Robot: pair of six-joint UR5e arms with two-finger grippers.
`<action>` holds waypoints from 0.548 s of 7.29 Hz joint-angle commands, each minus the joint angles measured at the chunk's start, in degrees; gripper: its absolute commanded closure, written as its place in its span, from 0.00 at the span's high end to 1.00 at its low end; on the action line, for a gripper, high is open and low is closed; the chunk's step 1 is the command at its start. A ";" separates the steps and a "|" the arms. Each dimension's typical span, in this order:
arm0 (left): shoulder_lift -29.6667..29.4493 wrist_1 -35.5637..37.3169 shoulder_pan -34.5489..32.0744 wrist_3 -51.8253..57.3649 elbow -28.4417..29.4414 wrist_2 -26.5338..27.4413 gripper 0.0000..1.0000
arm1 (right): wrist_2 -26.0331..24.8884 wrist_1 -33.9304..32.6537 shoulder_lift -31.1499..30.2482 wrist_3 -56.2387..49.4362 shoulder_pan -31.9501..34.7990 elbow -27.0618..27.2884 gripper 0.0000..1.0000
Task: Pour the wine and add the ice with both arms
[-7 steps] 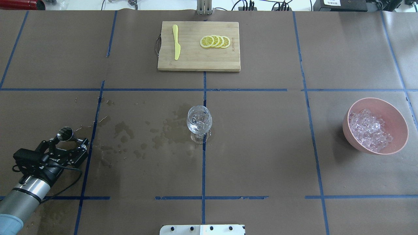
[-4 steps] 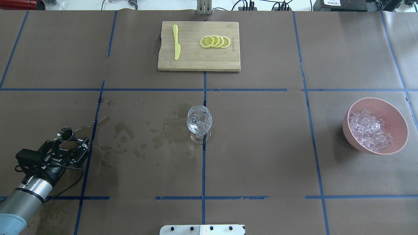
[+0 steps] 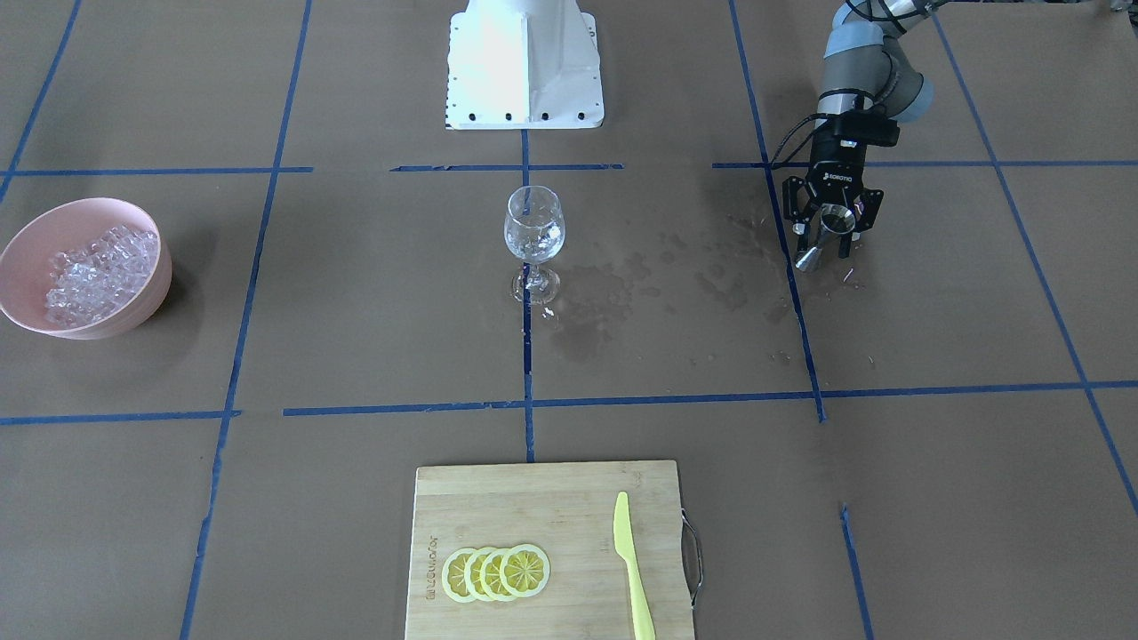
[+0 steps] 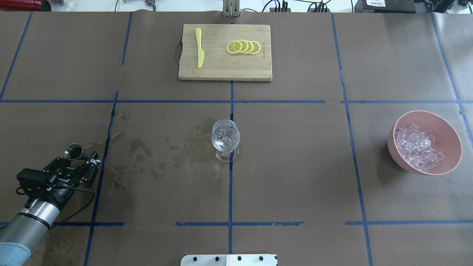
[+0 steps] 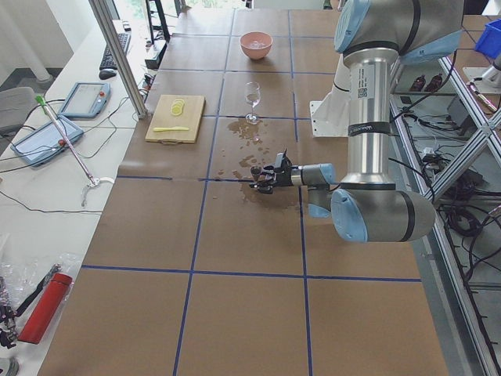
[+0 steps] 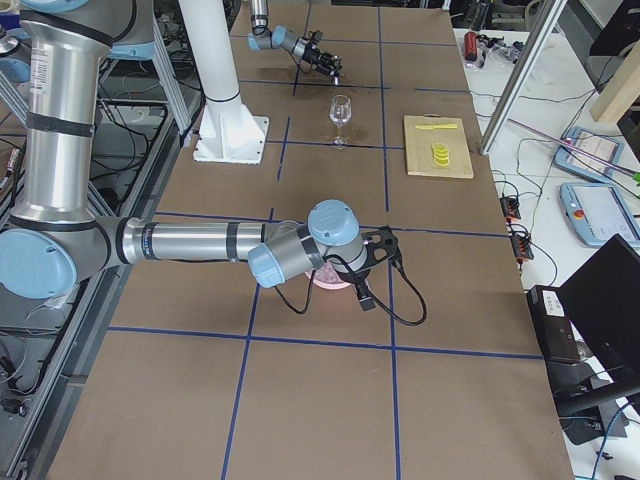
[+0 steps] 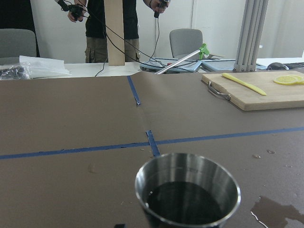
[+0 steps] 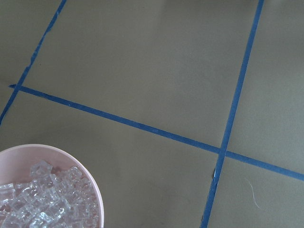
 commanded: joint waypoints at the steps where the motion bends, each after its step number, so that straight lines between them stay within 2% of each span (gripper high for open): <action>1: -0.06 0.00 0.00 -0.05 0.19 -0.02 0.64 | 0.00 0.00 0.02 0.07 0.00 0.00 1.00; 4: -0.06 0.00 0.35 -0.14 0.10 -0.02 0.64 | 0.00 0.00 -0.07 0.07 0.00 -0.09 1.00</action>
